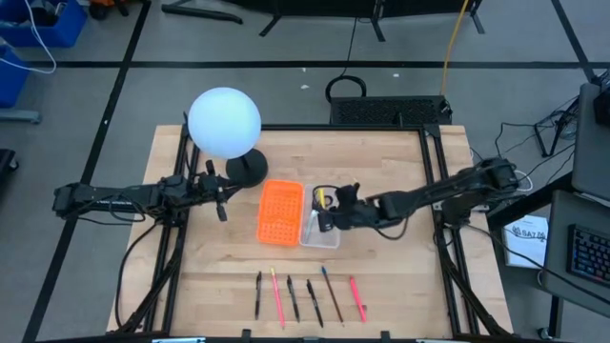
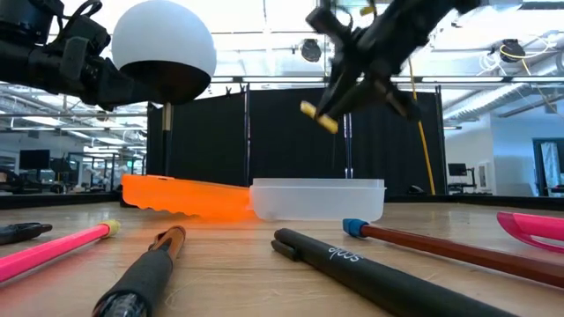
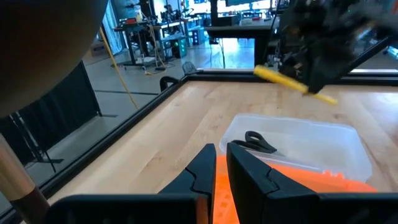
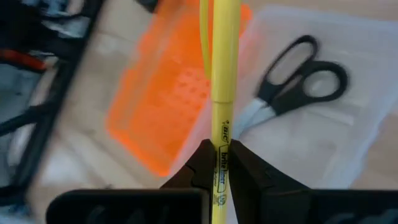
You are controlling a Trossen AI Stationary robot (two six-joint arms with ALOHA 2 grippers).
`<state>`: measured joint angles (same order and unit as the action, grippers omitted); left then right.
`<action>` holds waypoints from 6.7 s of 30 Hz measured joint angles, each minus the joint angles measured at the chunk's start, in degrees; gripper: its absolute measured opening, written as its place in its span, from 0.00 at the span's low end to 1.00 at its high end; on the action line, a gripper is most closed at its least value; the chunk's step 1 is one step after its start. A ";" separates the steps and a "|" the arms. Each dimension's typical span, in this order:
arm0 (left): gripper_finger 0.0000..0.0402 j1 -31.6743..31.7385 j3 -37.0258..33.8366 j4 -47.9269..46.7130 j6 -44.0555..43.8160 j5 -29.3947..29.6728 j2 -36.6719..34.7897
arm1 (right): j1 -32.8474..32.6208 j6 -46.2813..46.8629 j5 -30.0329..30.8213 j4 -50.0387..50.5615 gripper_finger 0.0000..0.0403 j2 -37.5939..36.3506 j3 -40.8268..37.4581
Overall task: Pick & place school supplies into a supply box
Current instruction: Put the yellow pen into the orange supply box, then put the left transparent pen into the orange supply box
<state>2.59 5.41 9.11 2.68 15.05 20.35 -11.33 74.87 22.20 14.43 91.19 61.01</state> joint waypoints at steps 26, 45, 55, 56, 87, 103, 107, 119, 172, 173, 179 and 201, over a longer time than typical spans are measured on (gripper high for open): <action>0.12 -0.09 -0.02 -3.03 -2.78 -0.17 0.01 | 5.42 3.61 -6.06 -16.12 0.04 13.82 0.09; 0.12 -0.04 -0.04 -3.02 -2.06 -0.13 0.00 | 9.79 10.15 -14.98 -10.48 0.04 13.82 0.09; 0.12 -0.04 -0.04 -2.98 -1.33 0.02 -0.01 | 10.56 10.08 -15.00 -5.32 0.05 13.84 0.07; 0.12 -0.04 -0.04 -2.98 -1.38 0.02 -0.01 | 10.56 9.91 -15.01 -5.67 0.06 13.84 0.07; 0.12 -0.04 -0.04 -2.43 -3.52 0.18 0.01 | 6.72 -54.91 -8.73 -13.56 0.32 -6.06 -7.37; 0.12 -0.04 -0.04 -0.56 8.71 -12.54 0.01 | 8.54 -77.85 -8.53 -47.00 0.02 -22.35 -38.28; 0.12 -0.04 -0.04 1.53 12.16 -14.45 -0.01 | 8.62 -76.05 -8.78 -48.40 0.01 -27.13 -40.95; 0.12 -0.04 -0.04 1.10 -3.36 0.76 0.01 | 8.54 -79.44 -15.00 -40.32 0.00 -43.78 -44.99; 0.00 -47.88 43.57 -51.73 -92.26 18.03 49.95 | 9.09 -86.14 -22.47 -46.83 0.00 -65.92 -57.90; 0.00 -48.82 46.79 -54.06 -95.60 17.21 52.77 | 9.09 -86.13 -22.50 -46.83 0.00 -65.92 -57.90; 0.00 -51.60 66.09 -66.97 -109.11 12.14 70.22 | 9.09 -86.09 -22.50 -47.67 0.00 -65.96 -57.92; 0.17 -46.59 98.06 -78.85 -117.15 -6.75 100.14 | 9.09 -84.37 -22.52 -47.99 0.00 -65.96 -57.96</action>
<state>-44.00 103.46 -69.73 -114.48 8.30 120.49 -2.24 -9.50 -0.32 -33.56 25.23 3.05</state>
